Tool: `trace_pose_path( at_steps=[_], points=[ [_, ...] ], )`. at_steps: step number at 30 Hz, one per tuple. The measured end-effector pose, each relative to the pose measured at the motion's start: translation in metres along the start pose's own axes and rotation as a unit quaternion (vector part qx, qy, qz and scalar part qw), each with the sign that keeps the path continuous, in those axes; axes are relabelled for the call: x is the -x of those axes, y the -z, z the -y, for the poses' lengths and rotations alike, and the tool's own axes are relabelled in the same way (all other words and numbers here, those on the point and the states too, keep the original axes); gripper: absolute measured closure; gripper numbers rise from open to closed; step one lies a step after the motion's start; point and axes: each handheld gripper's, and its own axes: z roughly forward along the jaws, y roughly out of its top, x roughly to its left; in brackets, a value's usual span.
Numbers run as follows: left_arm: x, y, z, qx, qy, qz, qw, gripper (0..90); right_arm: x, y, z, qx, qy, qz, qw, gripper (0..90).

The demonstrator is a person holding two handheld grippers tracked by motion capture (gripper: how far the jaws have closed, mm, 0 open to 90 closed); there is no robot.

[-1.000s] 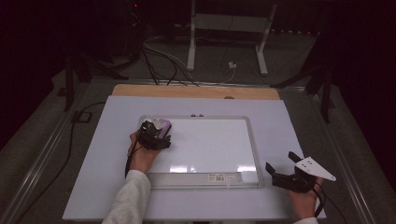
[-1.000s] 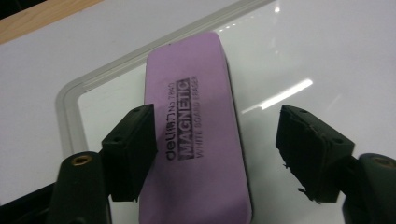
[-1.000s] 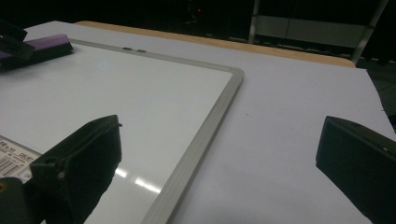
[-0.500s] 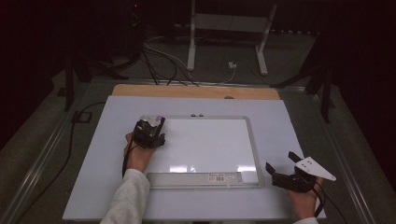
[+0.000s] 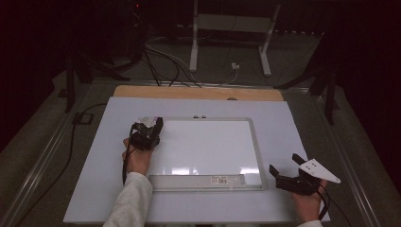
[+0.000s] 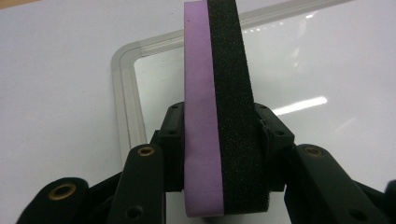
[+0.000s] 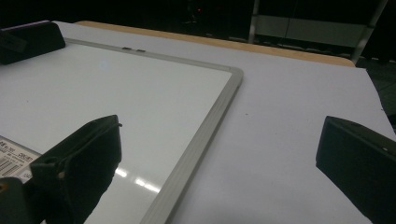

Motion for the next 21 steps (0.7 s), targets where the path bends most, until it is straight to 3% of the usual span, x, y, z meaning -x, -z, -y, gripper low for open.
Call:
trace_pose_path(
  at_steps=[11, 18, 21],
  points=[
    [-0.006, 0.002, 0.002, -0.003, 0.033, -0.024, 0.9992, 63.1, 0.000, 0.000, 0.000, 0.001, -0.001, 0.000, 1.0000, 0.8],
    [-0.012, 0.004, 0.005, -0.003, 0.062, -0.038, 0.9973, 63.1, -0.001, -0.001, 0.000, 0.000, 0.000, -0.001, 1.0000, 0.8],
    [-0.008, 0.004, 0.006, -0.004, 0.071, -0.044, 0.9965, 63.2, -0.001, -0.001, 0.000, -0.001, 0.001, -0.001, 1.0000, 0.8]
  ],
)
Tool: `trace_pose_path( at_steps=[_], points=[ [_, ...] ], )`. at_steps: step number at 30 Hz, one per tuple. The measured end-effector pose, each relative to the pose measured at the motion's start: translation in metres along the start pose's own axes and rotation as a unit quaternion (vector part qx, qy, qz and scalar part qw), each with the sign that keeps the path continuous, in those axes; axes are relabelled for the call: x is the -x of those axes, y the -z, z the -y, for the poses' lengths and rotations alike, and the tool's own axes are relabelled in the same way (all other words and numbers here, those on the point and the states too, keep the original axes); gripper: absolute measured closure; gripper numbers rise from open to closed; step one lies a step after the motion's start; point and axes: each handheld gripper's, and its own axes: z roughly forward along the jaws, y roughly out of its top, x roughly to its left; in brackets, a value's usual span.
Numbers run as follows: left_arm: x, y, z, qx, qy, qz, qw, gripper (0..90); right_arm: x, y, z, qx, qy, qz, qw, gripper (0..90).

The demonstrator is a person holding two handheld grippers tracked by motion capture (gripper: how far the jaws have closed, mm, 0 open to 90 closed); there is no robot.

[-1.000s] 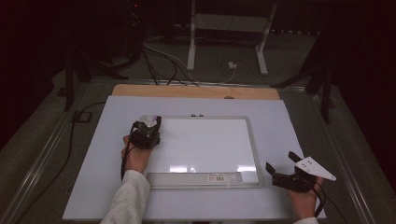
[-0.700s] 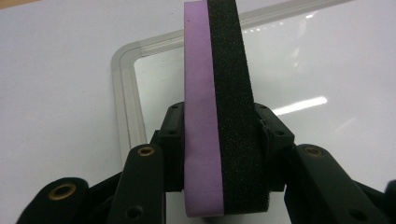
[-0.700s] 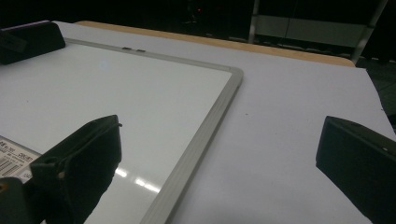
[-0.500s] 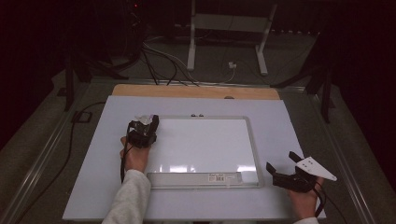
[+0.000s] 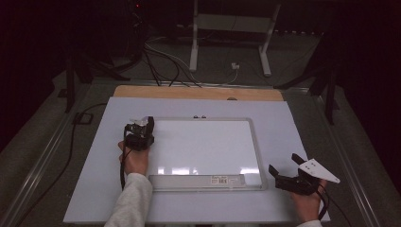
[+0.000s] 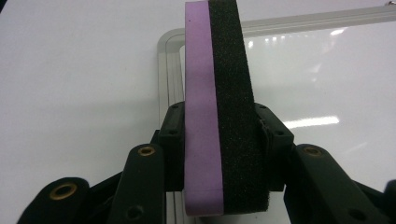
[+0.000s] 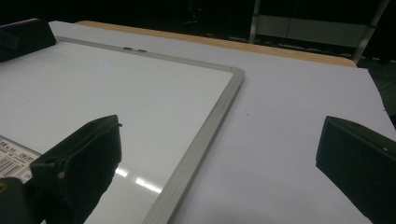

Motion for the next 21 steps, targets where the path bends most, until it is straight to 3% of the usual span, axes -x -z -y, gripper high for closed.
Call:
trace_pose_path(
  at_steps=[1, 4, 8, 10, 12, 15, 17, 21],
  points=[
    [0.001, 0.000, 0.001, 0.000, 0.003, 0.006, 1.0000, 62.3, 0.000, 0.000, 0.000, 0.000, 0.000, 0.000, 1.0000, 0.8],
    [0.004, 0.002, 0.004, 0.003, 0.007, 0.026, 0.9996, 46.9, 0.000, 0.000, 0.000, 0.001, 0.000, 0.000, 1.0000, 0.8],
    [-0.001, 0.008, 0.007, 0.006, 0.020, 0.062, 0.9979, 33.2, 0.000, 0.001, 0.000, 0.002, 0.000, -0.001, 1.0000, 0.8],
    [-0.006, 0.014, 0.009, 0.018, 0.019, 0.070, 0.9972, 23.5, -0.001, 0.000, 0.000, 0.002, 0.001, -0.002, 1.0000, 0.8],
    [-0.011, 0.021, 0.010, 0.037, 0.019, 0.082, 0.9957, 20.4, -0.001, 0.000, 0.000, 0.002, 0.002, -0.002, 1.0000, 0.8],
    [-0.021, 0.036, 0.015, 0.076, 0.007, 0.103, 0.9917, 16.5, -0.003, 0.001, -0.001, 0.004, 0.005, -0.005, 1.0000, 0.8],
    [-0.027, 0.047, 0.019, 0.106, -0.003, 0.105, 0.9889, 15.7, -0.004, 0.001, -0.001, 0.005, 0.005, -0.006, 1.0000, 0.8],
    [-0.042, 0.070, 0.031, 0.154, -0.027, 0.125, 0.9797, 9.0, -0.004, 0.001, -0.001, 0.006, 0.006, -0.008, 0.9999, 0.8]
  ],
)
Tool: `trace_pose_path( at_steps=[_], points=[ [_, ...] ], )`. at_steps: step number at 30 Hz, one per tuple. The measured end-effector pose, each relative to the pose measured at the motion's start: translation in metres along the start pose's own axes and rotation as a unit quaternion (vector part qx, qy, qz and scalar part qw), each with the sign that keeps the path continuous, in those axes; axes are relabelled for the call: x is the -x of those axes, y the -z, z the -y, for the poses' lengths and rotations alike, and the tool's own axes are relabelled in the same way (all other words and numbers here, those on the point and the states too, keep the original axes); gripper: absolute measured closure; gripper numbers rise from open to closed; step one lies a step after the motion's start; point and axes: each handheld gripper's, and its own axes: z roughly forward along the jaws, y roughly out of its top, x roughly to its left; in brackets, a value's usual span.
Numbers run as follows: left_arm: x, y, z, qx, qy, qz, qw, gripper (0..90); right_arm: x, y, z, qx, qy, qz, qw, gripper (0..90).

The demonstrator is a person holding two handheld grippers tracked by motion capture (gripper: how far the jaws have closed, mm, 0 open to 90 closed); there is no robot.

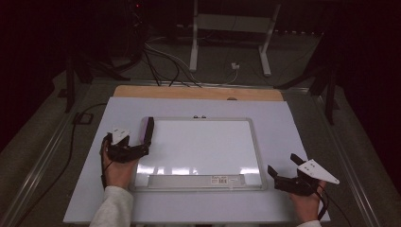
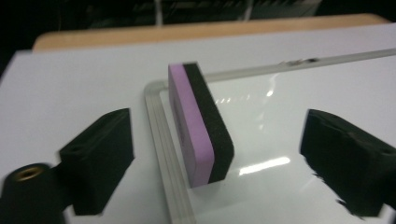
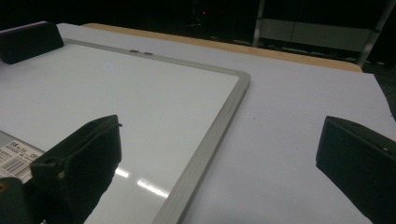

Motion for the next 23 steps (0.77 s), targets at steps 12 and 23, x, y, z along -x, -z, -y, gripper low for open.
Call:
trace_pose_path(
  at_steps=[12, 23],
  points=[
    [-0.016, 0.070, 0.023, 0.091, -0.032, 0.031, 0.9949, 0.5, -0.008, -0.001, -0.002, 0.005, 0.006, -0.012, 0.9999, 0.7],
    [-0.023, 0.087, 0.036, 0.104, -0.026, 0.022, 0.9940, 0.6, -0.009, -0.001, -0.003, 0.009, 0.008, -0.014, 0.9998, 0.8]
  ],
)
